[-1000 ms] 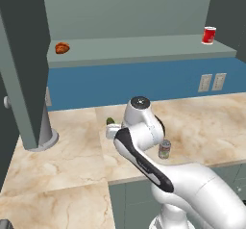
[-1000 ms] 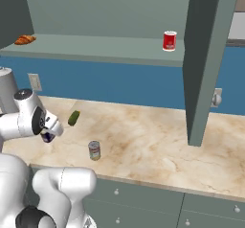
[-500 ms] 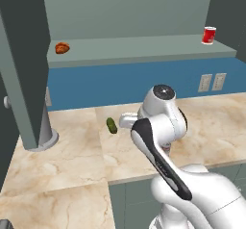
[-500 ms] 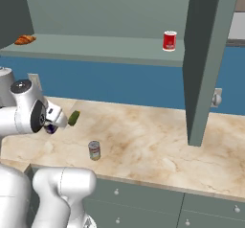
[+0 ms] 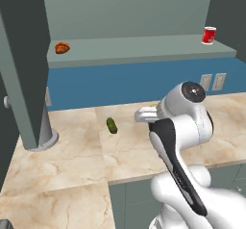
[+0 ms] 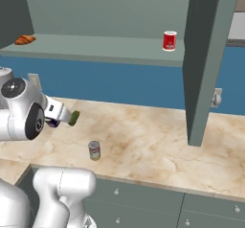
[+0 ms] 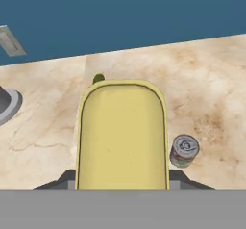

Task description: Pick the cans from the counter and place them in their designated side in the cabinet.

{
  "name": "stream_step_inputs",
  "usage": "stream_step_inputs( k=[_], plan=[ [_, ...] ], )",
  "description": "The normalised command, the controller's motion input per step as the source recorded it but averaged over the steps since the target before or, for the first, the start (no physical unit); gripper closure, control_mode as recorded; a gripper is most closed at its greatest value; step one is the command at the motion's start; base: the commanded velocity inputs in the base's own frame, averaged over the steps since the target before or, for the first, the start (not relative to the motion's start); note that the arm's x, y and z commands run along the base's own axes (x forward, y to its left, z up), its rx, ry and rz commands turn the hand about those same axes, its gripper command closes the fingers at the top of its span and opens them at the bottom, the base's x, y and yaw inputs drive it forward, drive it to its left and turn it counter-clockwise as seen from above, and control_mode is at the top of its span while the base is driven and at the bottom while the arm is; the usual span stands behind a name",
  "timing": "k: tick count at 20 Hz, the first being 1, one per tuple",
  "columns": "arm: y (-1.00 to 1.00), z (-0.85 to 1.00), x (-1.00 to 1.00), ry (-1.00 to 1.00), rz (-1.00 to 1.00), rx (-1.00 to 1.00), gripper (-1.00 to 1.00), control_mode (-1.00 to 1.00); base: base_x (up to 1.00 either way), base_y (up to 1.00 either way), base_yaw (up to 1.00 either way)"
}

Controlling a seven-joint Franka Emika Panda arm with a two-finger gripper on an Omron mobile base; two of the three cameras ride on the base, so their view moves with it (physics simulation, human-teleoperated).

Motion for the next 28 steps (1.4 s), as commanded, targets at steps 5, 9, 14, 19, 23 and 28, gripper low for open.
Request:
stream_step_inputs(
  k=[5,9,14,19,23,28],
  plan=[
    [-0.40,0.45,-0.36,-0.02,0.04,-0.06,1.00,-1.00,0.00,0.00,0.00],
    [-0.36,0.43,-0.33,0.00,0.04,-0.05,1.00,-1.00,0.00,0.00,0.00],
    [-0.29,0.41,-0.22,0.03,0.03,-0.01,1.00,-1.00,0.00,0.00,0.00],
    [-0.15,0.35,-0.02,0.09,0.00,0.03,1.00,-1.00,0.00,0.00,0.00],
    [-0.18,0.33,-0.13,0.05,0.00,-0.03,1.00,-1.00,0.00,0.00,0.00],
    [-0.25,0.30,-0.14,0.00,0.00,-0.09,1.00,-1.00,0.00,0.00,0.00]
  ],
)
